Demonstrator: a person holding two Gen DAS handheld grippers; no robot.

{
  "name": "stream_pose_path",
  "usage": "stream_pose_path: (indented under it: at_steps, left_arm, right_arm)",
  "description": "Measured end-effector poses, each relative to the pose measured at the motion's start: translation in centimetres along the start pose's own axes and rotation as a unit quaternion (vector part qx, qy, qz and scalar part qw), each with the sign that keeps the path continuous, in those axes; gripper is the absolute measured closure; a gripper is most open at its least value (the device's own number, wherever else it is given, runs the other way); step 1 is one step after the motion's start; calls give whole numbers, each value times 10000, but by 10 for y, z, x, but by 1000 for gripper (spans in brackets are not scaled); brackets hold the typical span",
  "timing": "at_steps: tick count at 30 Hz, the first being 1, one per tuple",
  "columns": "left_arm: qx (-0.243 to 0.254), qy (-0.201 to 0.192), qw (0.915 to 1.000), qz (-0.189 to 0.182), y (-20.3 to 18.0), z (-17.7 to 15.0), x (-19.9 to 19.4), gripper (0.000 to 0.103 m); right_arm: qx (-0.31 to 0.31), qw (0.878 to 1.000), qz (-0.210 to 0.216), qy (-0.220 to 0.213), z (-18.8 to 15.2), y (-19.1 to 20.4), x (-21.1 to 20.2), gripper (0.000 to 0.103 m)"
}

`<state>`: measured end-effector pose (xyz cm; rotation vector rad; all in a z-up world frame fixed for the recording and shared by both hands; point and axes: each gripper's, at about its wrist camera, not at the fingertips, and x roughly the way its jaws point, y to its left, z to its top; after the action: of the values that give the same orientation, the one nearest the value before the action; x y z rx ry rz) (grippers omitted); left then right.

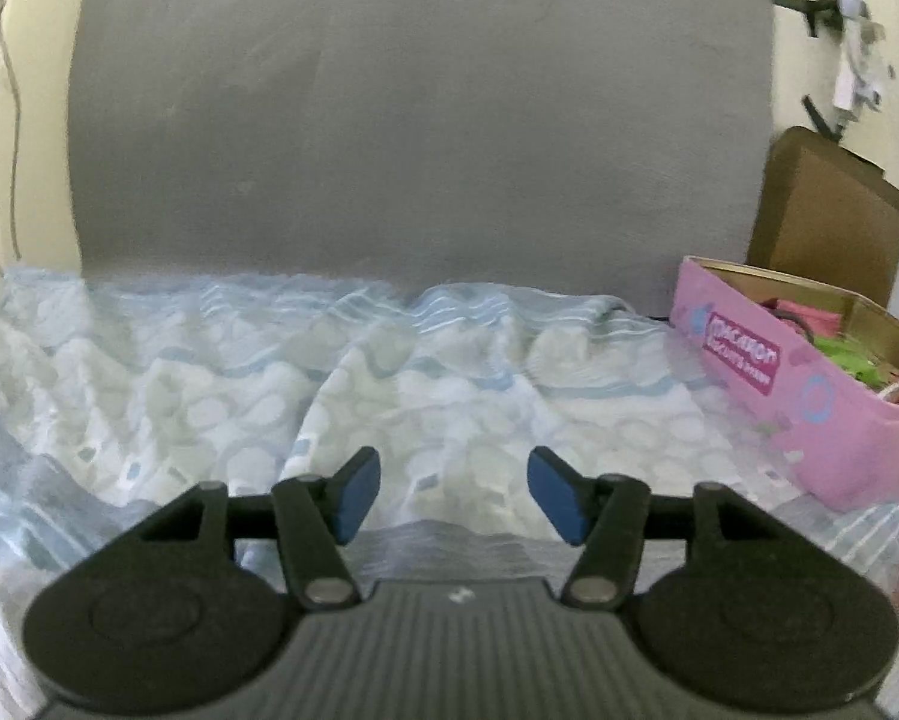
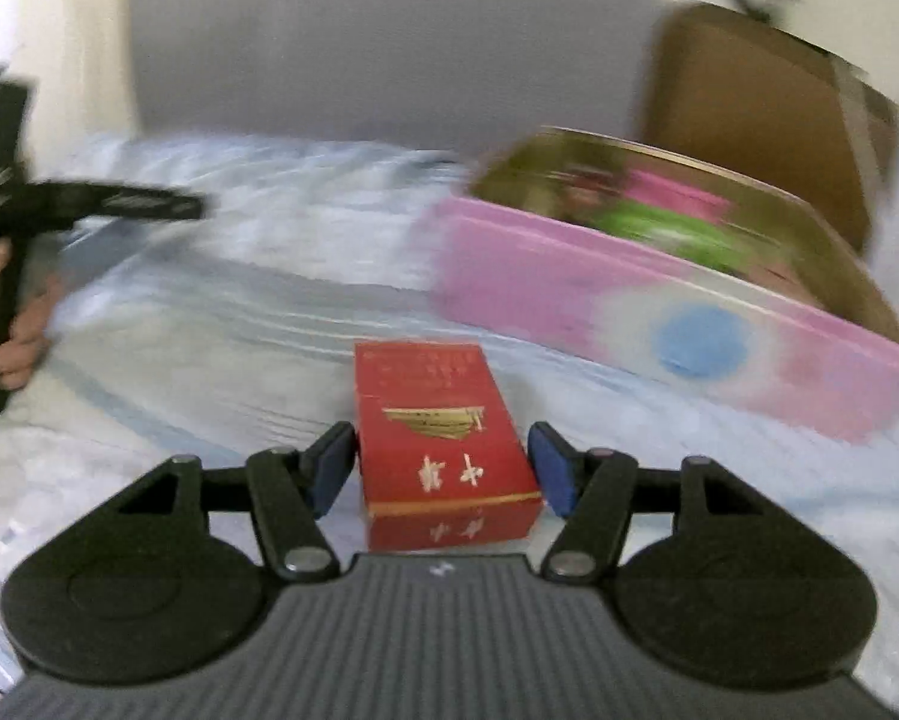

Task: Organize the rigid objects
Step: 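Grasp the red cigarette box with the right tool, then carry the red box into the tin and open the left tool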

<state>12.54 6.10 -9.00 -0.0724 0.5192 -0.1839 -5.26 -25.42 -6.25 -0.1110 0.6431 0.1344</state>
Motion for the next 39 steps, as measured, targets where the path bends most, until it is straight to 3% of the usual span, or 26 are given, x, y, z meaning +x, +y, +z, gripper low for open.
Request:
stream_pose_path:
  at_steps: [1, 3, 7, 11, 16, 20, 24, 28, 32, 35, 37, 39]
  left_arm:
    - [-41, 70, 9999, 59, 1, 0, 1, 47]
    - [-36, 221, 9997, 125, 1, -2, 1, 47]
    - [-18, 447, 9987, 233, -10, -12, -9, 47]
    - [163, 500, 9986, -52, -32, -30, -32, 47]
    - [52, 541, 9979, -337, -47, -40, -53, 47]
    - [51, 569, 9948, -841, -73, -38, -63, 47]
    - [305, 655, 9845, -1601, -119, -22, -62, 44]
    - [352, 1202, 9672, -2212, -164, -14, -53, 44]
    - [207, 1763, 9510, -2533, -186, -23, -50, 44]
    - [219, 1769, 9537, -2423, -195, -36, -49, 48]
    - [227, 1528, 9596, -2353, -199, -39, -52, 50]
    - [251, 1460, 9624, -2276, -199, -35, -58, 57]
  right_arm:
    - [122, 9999, -99, -4, -2, -7, -5, 27]
    - [325, 9994, -94, -32, -9, -16, -14, 22]
    - [691, 9964, 27, -484, -23, -22, -45, 22]
    - [1041, 9888, 100, -1064, -52, -35, -82, 23]
    - [1366, 9811, 235, -1346, -70, -50, -94, 30]
    - [1289, 9831, 312, -1264, -70, -51, -85, 32]
    - [1223, 9853, 471, -1101, -70, -47, -69, 35]
    - [1047, 9883, 485, -996, -67, -44, -53, 35]
    - [813, 9919, 511, -832, -60, -42, -33, 35]
    - [708, 9932, 611, -693, -53, -41, -16, 34]
    - [748, 9925, 718, -641, -51, -40, -5, 43]
    - [797, 9917, 771, -654, -47, -42, -5, 44]
